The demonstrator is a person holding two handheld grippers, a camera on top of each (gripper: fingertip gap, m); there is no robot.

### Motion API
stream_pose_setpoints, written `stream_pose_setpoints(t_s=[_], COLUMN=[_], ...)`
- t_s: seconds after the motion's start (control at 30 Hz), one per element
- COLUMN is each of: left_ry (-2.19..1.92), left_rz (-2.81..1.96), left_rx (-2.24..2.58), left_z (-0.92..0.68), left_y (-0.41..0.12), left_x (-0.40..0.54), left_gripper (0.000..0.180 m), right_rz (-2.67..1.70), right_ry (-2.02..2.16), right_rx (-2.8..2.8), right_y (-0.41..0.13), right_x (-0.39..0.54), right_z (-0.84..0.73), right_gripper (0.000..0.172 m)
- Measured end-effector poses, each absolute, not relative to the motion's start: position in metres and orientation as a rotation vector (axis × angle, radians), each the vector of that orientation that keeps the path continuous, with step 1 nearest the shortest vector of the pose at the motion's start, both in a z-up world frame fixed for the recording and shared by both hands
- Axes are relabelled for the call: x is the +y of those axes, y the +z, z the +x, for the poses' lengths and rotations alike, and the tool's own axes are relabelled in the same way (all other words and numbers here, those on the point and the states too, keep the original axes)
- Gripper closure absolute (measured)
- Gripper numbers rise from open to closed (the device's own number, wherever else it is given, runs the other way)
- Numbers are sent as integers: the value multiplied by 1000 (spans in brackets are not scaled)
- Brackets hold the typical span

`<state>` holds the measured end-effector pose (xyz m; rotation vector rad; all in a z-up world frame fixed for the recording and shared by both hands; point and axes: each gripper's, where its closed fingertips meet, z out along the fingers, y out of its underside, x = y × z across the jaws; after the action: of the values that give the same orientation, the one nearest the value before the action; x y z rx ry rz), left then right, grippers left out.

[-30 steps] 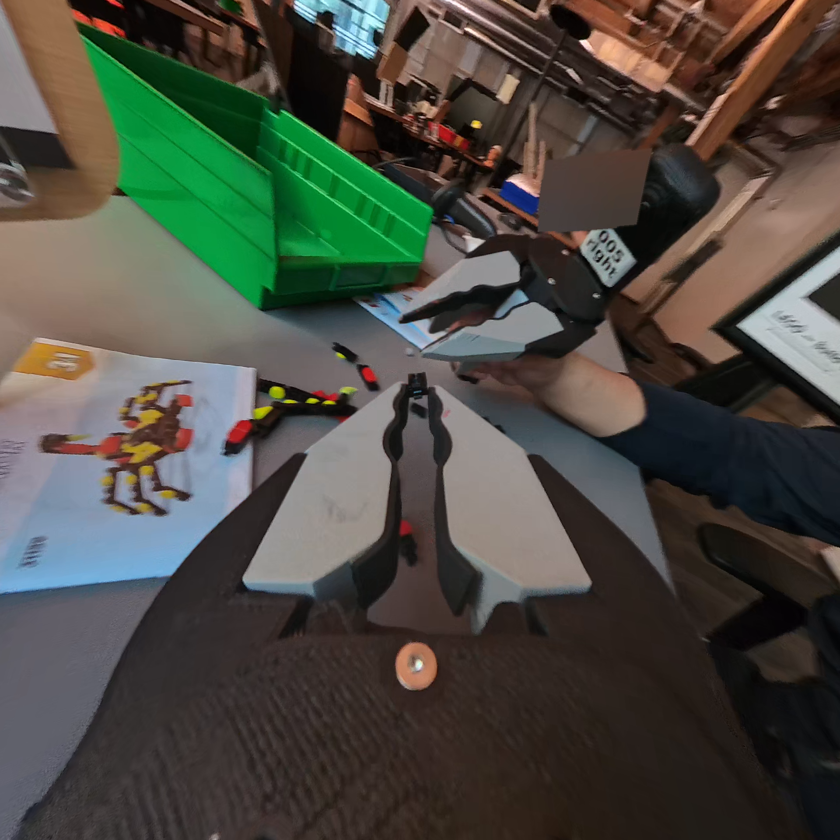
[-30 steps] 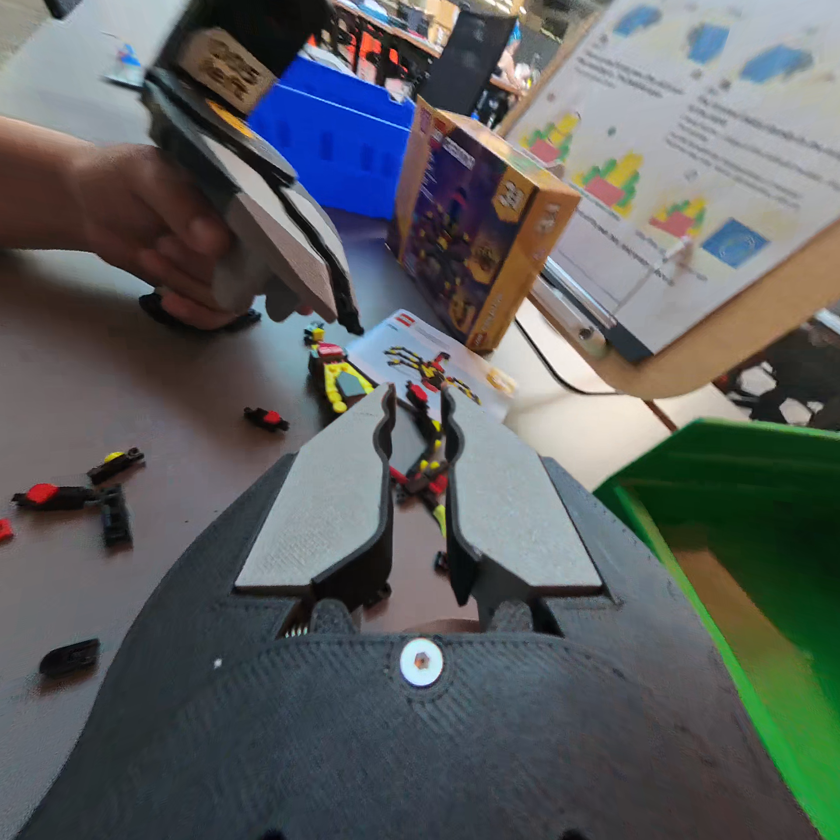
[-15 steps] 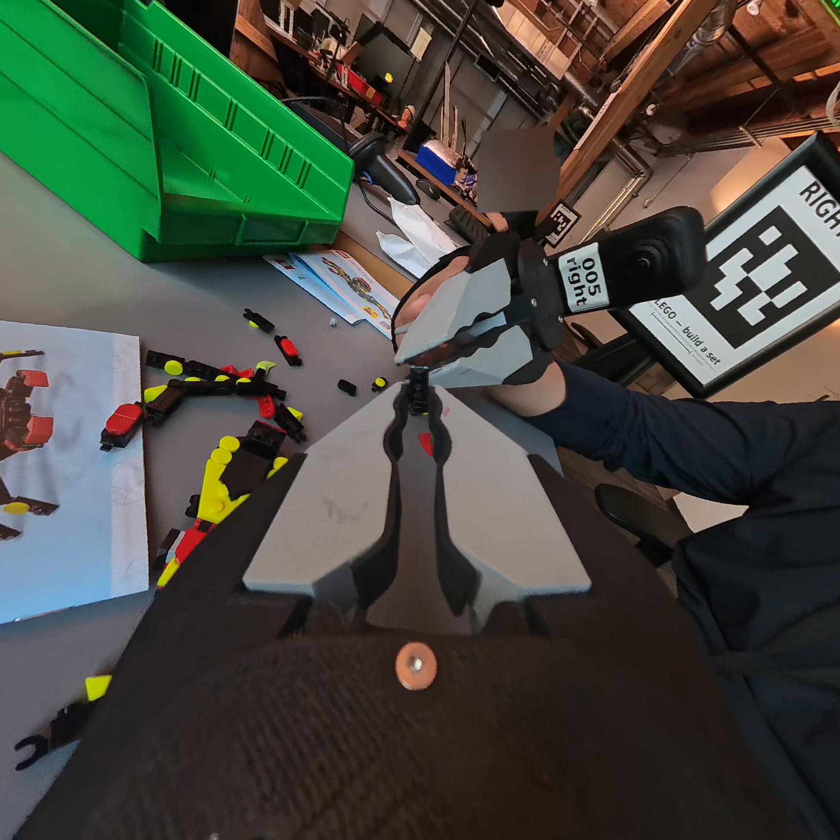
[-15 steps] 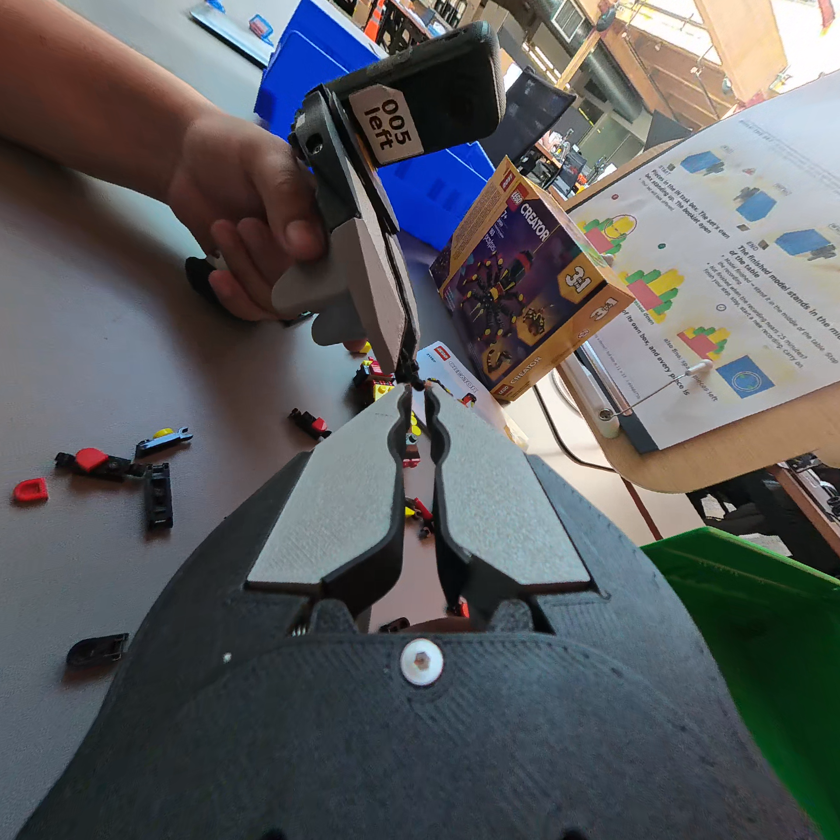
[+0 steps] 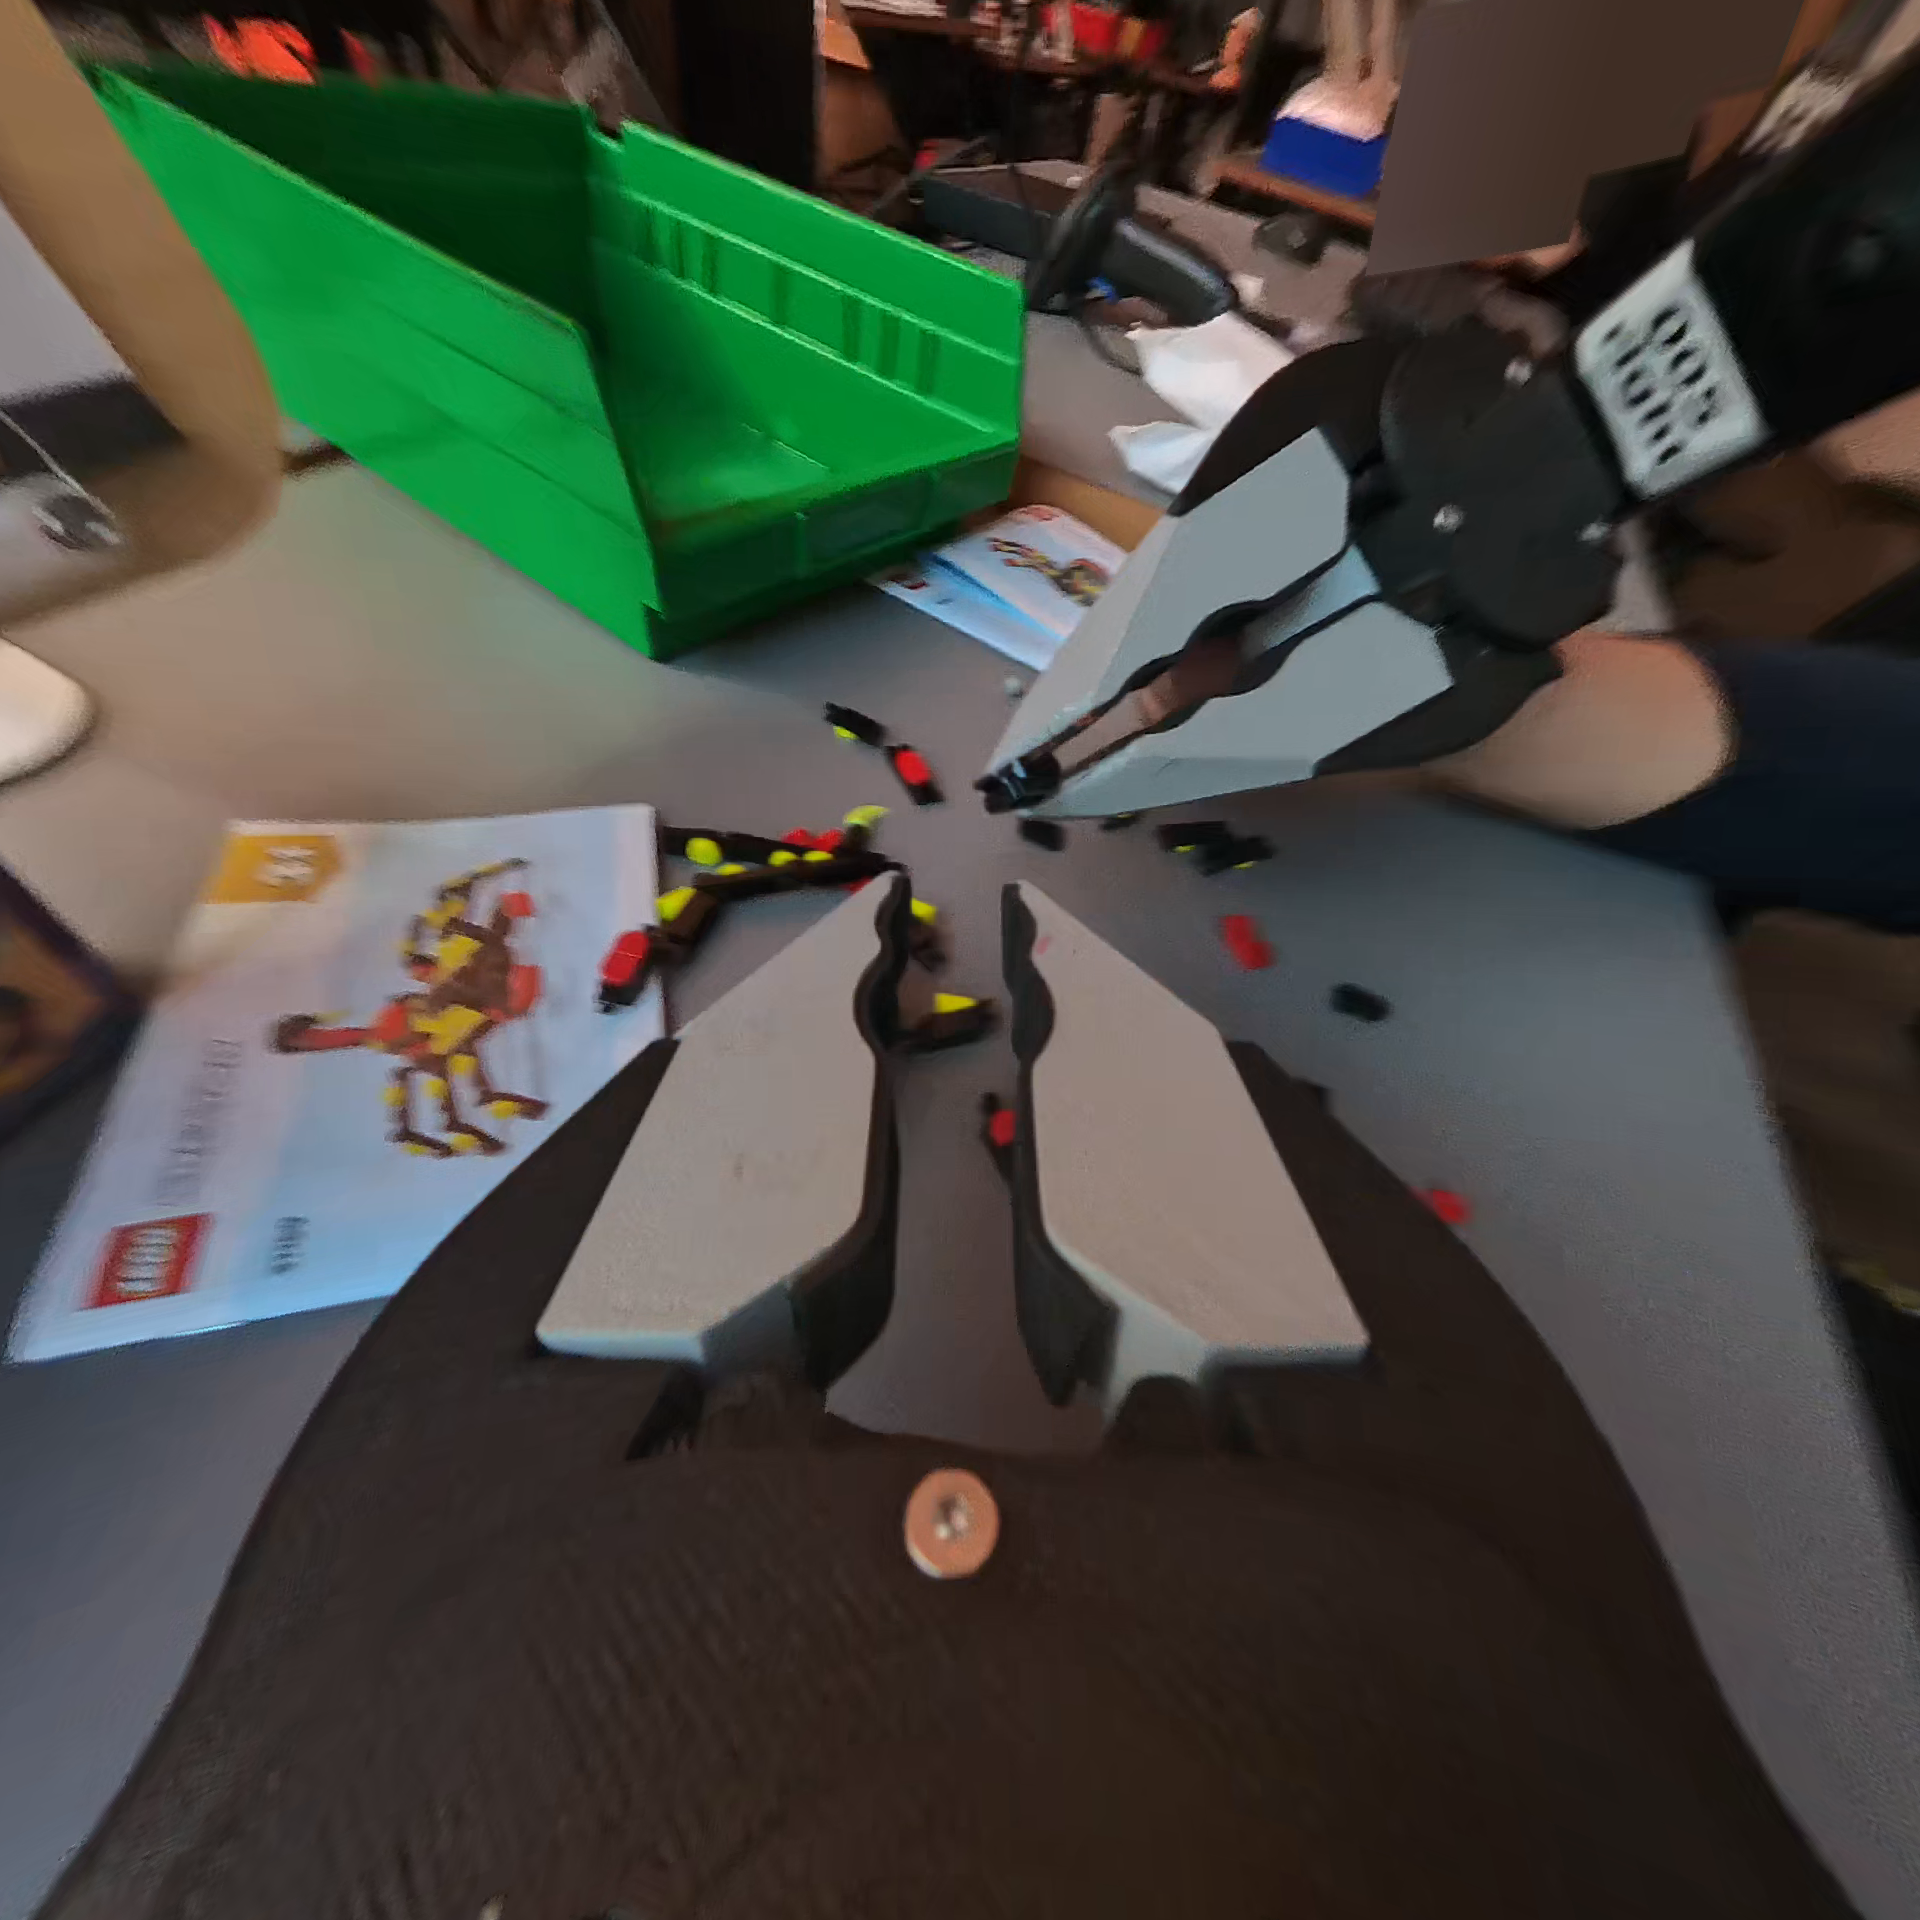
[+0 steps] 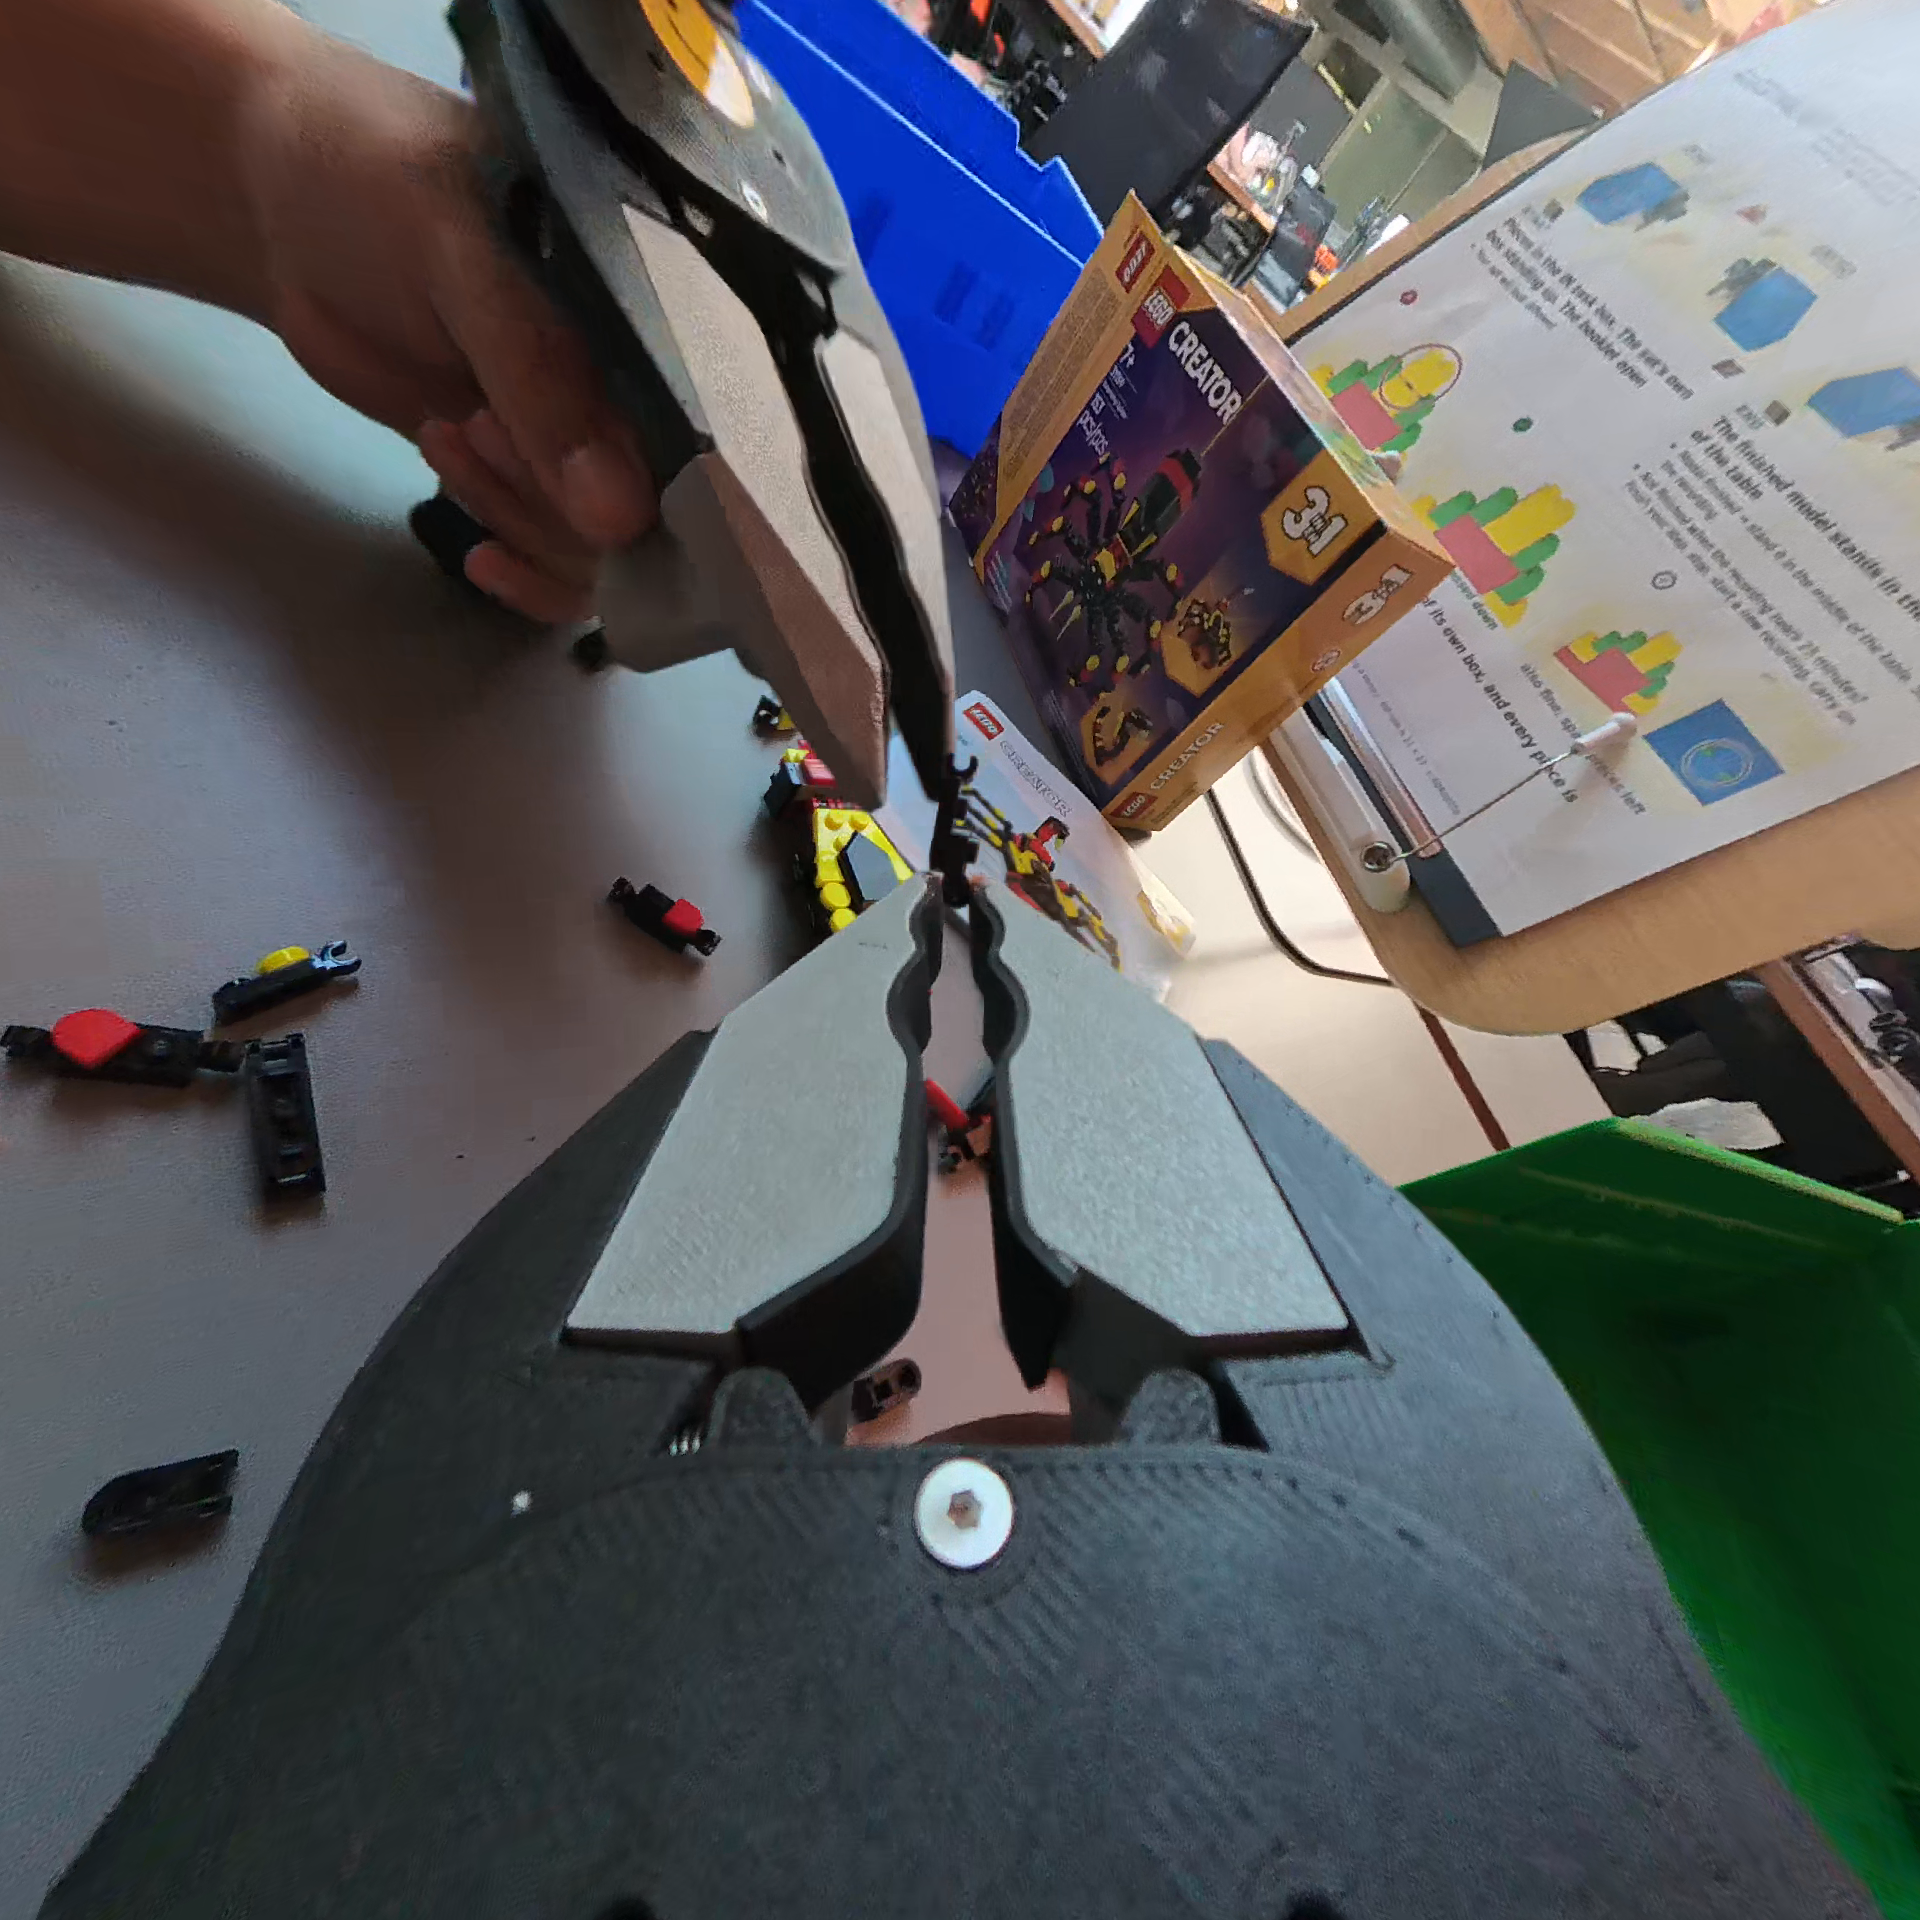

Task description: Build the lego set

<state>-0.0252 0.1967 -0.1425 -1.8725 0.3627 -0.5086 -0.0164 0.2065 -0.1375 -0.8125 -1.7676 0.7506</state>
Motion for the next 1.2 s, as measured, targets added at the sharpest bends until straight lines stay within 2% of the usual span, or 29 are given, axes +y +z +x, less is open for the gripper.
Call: stream_pose_setpoints(t_s=[0.17, 0.6, 0.67, 0.73, 1.13, 1.2], left_ry=[-69, 315, 354, 390, 445, 450], left_rz=[-1829, -1783, -1781, -1781, -1838, -1848], left_rx=[584, 804, 829, 830, 866, 850], left_z=[-25, -16, -16, -20, -26, -26], left_y=[-149, -164, -166, -166, -174, -175], left_x=[200, 204, 204, 205, 206, 207], left_gripper=[159, 154, 158, 171, 175, 176], right_rz=[-892, -868, -852, -843, -801, -821], right_ry=[726, 644, 648, 646, 626, 649], right_rx=[-1835, -1906, -1920, -1936, -1931, -1897], right_y=[-153, -166, -167, -168, -167, -163], right_x=[211, 208, 205, 203, 198, 199], right_z=[-18, -17, -17, -16, -17, -19], right_gripper=[170, 170, 170, 170, 170, 166])
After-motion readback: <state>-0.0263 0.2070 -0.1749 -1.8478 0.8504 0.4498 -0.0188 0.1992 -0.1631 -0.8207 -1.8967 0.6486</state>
